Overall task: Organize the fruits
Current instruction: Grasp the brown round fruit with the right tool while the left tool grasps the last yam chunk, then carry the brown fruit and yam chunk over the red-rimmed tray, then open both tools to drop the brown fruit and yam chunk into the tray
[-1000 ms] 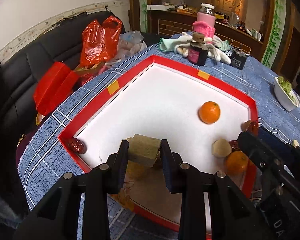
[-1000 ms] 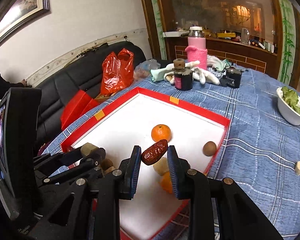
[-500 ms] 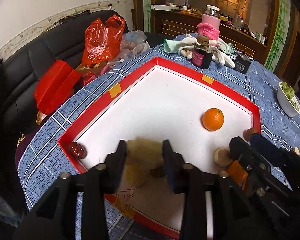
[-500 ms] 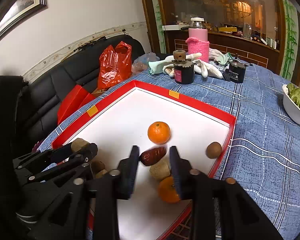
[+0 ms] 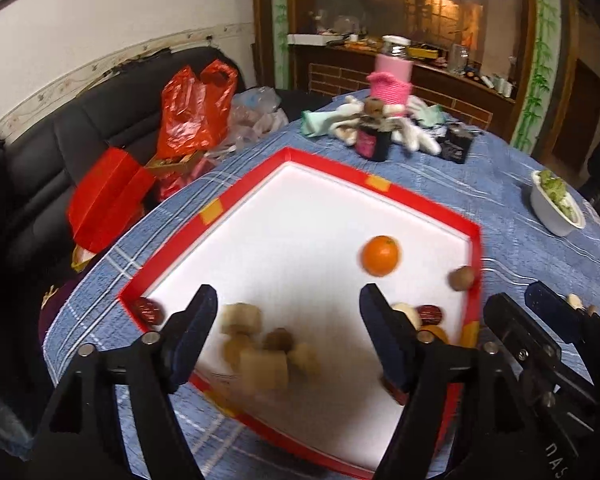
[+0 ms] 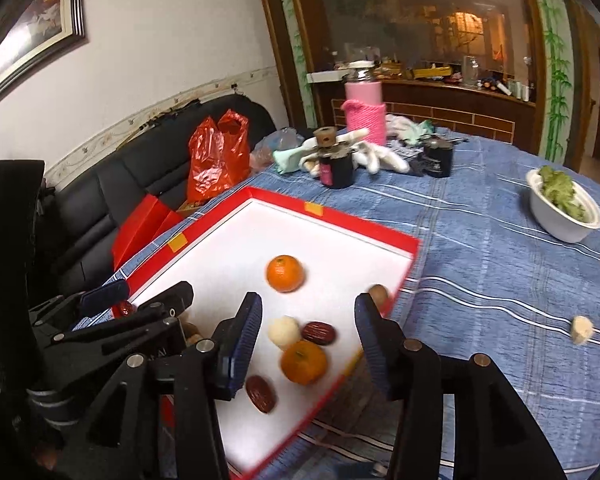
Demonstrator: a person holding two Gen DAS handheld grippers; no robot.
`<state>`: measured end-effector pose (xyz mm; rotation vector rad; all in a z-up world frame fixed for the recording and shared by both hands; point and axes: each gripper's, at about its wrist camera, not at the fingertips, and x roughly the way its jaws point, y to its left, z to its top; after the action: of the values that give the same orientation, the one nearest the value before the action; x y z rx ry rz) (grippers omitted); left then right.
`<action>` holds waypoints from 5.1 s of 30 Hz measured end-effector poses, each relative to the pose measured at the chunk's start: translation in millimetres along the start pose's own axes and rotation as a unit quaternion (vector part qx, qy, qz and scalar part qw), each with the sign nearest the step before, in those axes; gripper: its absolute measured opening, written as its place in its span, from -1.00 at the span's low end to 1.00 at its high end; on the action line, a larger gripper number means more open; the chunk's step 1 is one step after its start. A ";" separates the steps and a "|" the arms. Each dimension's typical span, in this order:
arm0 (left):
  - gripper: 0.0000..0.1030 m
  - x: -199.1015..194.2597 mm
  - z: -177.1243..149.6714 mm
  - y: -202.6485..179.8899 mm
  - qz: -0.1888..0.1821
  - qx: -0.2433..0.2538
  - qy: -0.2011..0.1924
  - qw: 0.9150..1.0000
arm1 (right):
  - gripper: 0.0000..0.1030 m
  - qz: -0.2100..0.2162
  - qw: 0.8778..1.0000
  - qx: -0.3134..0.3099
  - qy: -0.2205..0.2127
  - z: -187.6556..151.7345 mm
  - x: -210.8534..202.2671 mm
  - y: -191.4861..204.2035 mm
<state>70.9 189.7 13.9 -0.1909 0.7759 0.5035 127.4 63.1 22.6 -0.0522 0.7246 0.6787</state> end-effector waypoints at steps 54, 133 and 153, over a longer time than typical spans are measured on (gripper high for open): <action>0.42 28.7 -47.0 -343.7 -0.200 0.204 0.040 0.958 | -0.55 -0.158 0.971 0.177 -0.021 -65.6 -103.3 -294.9; -0.45 26.2 -8.8 24.8 -0.006 -0.011 0.039 0.999 | -0.57 -0.007 0.998 -0.034 0.043 5.3 32.8 43.1; -0.42 42.9 1.6 34.2 0.005 -0.034 0.062 0.998 | -0.18 -0.018 0.996 -0.017 0.089 4.8 76.7 36.8</action>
<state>80.6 235.4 -14.9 -0.2826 0.8810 0.5311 150.4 136.0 -15.2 -0.1574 0.8815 0.6572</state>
